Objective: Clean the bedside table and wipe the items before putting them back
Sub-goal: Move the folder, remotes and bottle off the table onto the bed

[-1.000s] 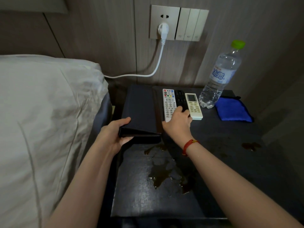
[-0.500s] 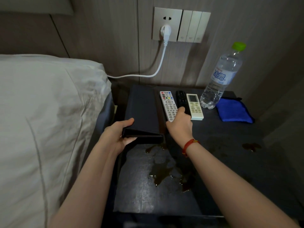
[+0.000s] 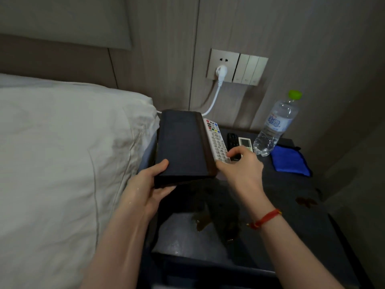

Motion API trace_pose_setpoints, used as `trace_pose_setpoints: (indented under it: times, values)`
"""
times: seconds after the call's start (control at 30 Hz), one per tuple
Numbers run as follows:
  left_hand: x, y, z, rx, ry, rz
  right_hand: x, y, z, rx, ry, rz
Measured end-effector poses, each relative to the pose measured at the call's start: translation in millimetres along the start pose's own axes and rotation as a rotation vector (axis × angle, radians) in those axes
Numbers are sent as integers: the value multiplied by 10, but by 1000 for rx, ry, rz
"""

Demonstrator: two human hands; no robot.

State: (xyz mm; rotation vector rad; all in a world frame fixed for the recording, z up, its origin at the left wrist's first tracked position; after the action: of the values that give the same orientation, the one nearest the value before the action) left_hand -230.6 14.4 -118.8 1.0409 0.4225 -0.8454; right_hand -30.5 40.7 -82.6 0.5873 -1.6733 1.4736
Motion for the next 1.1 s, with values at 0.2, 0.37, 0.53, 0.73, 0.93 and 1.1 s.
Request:
trace_pose_setpoints:
  times: [0.2, 0.37, 0.53, 0.73, 0.93, 1.1]
  values:
    - [-321, -111, 788, -11, 144, 45, 582, -149, 516, 22, -147, -25]
    - [-604, -413, 1252, -100, 258, 31, 1018, 18, 896, 43, -243, -15]
    - [-860, -879, 1701, -205, 330, 63, 1400, 422, 1245, 113, -302, 4]
    - [-1094, -1524, 2206, -364, 364, 132, 1854, 1065, 1655, 250, -386, 8]
    - [-1194, -2124, 2536, -509, 363, 157, 2126, 1753, 2030, 428, -473, 102]
    - [-1291, -2445, 2663, -618, 431, 131, 2245, 2084, 2231, 455, -527, 195]
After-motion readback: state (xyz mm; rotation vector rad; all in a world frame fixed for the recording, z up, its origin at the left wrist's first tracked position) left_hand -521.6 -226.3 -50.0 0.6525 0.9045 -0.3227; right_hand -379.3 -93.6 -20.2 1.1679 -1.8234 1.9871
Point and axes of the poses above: each hand's wrist, its own z-axis away from the middle knuckle, its own y-axis out of the palm, x = y × z, the point moved 5 cm from there along -z, towards the middle knuckle, and after that the axes turned 8 degrees about x, right-handed, at the moved point
